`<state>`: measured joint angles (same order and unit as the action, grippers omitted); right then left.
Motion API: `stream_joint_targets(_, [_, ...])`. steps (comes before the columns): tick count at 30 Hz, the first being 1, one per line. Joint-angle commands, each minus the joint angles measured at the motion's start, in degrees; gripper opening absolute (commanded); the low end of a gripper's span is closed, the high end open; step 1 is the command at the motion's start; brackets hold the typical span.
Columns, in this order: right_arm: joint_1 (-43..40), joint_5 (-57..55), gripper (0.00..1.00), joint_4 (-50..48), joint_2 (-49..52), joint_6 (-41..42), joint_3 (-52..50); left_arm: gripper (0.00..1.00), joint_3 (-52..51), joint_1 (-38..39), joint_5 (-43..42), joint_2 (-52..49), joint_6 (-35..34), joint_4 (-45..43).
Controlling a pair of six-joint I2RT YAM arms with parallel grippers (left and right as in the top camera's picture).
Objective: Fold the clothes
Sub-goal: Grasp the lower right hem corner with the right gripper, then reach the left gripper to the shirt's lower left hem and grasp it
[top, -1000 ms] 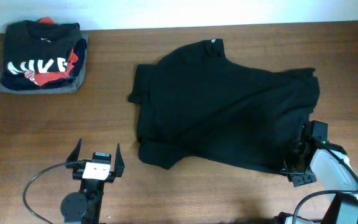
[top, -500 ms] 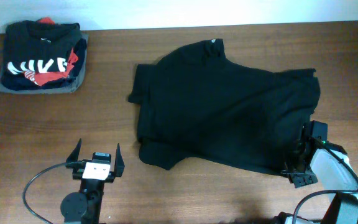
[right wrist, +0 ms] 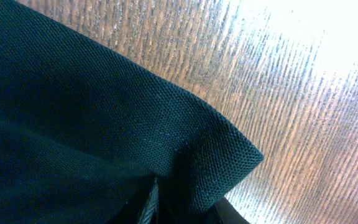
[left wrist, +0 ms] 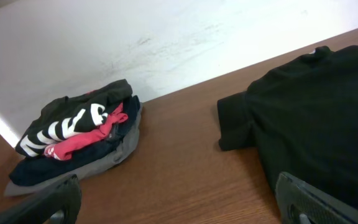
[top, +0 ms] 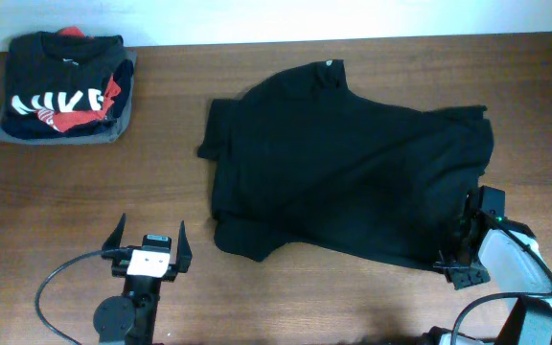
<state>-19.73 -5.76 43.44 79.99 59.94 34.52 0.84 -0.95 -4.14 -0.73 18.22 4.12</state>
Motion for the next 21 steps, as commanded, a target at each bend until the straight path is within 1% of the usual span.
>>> stream_joint_targets(1, [-0.22,-1.31,0.24,0.85,1.05,0.33,0.04,0.99,-0.35,-0.33,-0.63,0.33,-0.61,0.04])
stream_joint_targets(4, [-0.22,-1.33,0.24,0.68,1.05,0.33,0.04,0.99,-0.33,-0.35,-0.66,0.33,-0.63,-1.11])
stream_joint_targets(6, [-0.22,-1.33,0.24,0.68,1.05,0.33,0.22,0.99,-0.31,-0.33,-2.71,0.33,-0.63,-2.25])
stream_joint_targets(8, [-0.22,-1.33,0.24,0.66,1.05,0.33,0.33,0.99,-0.31,-0.33,-3.54,0.33,-1.14,-4.96])
stream_joint_targets(11, [-0.22,-1.36,0.24,0.68,1.05,0.31,0.33,0.99,-0.02,-0.33,-3.78,0.00,-4.98,-10.47])
stream_joint_targets(14, [-0.22,-1.36,0.25,0.61,1.05,0.33,0.35,0.99,1.95,-0.35,-3.52,-2.47,-4.90,-14.56])
stream_joint_targets(15, [-0.22,-1.36,0.24,0.59,1.05,0.33,0.33,0.99,3.41,-0.35,-3.54,-4.09,-4.92,-14.56])
stream_joint_targets(17, [-0.22,-1.36,0.25,0.44,1.05,0.31,0.35,0.99,7.17,-0.35,-3.58,-8.57,-5.11,-13.22])
stream_joint_targets(19, [-0.22,-1.36,0.25,0.42,1.05,0.31,0.37,0.99,12.59,-0.35,-3.63,-15.04,-6.75,-8.81])
stream_joint_targets(21, [-0.22,-1.33,0.25,0.44,1.05,0.31,0.44,0.99,19.47,-0.33,-4.79,-23.08,-8.59,-2.03])
